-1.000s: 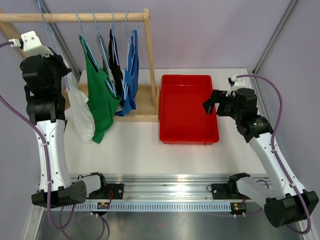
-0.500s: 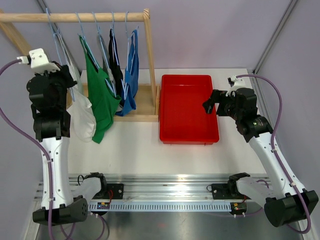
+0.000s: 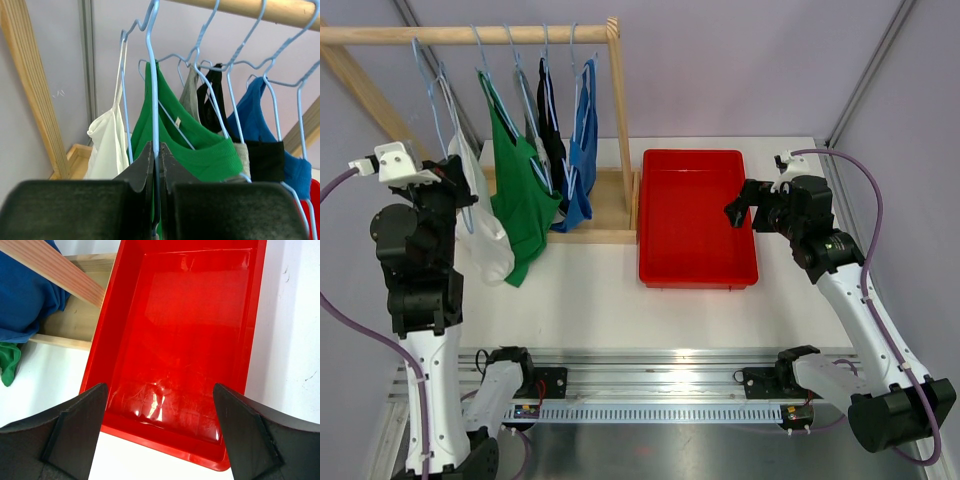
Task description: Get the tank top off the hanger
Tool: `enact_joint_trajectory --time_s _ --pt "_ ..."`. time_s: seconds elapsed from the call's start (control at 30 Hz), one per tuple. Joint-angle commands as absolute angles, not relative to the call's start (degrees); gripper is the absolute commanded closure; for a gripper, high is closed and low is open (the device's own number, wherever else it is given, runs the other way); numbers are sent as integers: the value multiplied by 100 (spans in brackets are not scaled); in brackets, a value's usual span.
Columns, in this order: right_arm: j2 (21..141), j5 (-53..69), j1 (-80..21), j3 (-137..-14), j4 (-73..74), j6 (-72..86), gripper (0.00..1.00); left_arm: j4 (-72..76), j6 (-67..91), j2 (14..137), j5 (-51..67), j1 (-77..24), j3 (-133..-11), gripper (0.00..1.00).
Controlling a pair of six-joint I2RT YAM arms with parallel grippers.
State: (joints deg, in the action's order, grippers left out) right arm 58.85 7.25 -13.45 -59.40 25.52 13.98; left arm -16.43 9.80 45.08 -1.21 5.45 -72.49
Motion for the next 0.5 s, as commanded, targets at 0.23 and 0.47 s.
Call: enact_joint_trajectory --time_s 0.23,0.47 --pt "6038 905 -1371 -5968 2338 1459 7 -1977 1265 3289 694 518 -6461 100" --pt "6108 879 -1371 -5977 2312 1433 7 -2504 1494 2647 1291 519 -6127 100"
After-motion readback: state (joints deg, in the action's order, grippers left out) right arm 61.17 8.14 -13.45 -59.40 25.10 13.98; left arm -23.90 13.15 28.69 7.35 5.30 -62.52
